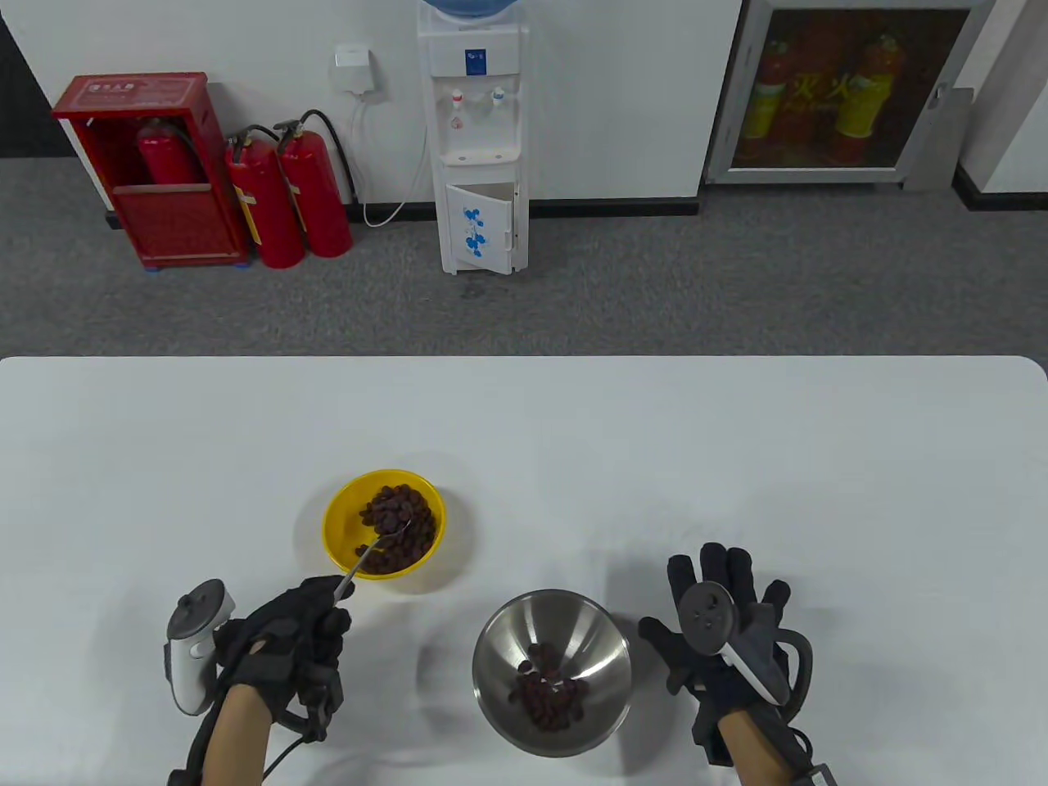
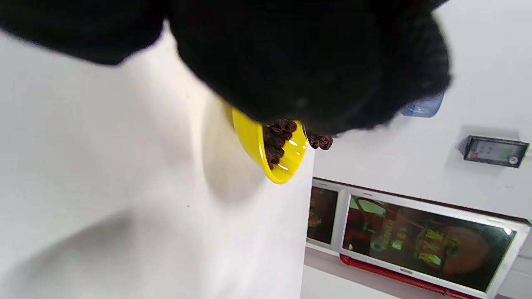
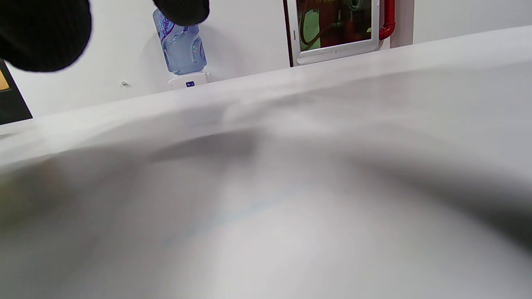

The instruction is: Scoop dry cranberries into mixing bowl using steel spoon

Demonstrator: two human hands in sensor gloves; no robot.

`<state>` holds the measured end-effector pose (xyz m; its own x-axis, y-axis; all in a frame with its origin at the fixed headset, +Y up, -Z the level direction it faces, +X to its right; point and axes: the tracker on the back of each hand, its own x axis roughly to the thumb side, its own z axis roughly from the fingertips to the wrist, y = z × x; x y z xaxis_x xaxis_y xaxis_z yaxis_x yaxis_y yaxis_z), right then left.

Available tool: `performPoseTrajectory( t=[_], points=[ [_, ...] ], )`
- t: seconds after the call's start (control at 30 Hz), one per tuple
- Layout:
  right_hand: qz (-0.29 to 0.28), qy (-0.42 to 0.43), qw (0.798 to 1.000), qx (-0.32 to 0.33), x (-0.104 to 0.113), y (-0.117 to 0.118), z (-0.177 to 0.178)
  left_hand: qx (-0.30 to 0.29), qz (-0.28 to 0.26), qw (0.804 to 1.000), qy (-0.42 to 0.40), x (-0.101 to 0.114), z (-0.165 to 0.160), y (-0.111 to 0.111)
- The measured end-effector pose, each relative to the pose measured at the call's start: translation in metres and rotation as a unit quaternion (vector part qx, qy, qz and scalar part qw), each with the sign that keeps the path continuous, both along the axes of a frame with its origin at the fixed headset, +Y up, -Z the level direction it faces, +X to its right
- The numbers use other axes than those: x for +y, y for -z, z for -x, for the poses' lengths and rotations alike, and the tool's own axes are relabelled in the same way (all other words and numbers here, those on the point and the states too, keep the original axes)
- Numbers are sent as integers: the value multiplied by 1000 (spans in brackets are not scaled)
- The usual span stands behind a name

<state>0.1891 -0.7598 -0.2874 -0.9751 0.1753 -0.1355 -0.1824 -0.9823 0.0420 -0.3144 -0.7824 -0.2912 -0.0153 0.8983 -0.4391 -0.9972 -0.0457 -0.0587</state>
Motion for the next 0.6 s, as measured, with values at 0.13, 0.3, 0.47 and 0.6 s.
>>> performPoseTrajectory(
  t=[0.13,0.3,0.47,0.6],
  points=[
    [1,2,1000,0,0,0,0,-12,-14,1000,-9,8,-5,-2],
    [1,2,1000,0,0,0,0,-28,-25,999,-7,14,-10,-2],
    [3,3,1000,1,0,0,-1,-55,-40,998,-5,20,-18,-2],
    [7,5,1000,1,0,0,-1,-90,-52,995,-11,24,-27,-2]
  ],
)
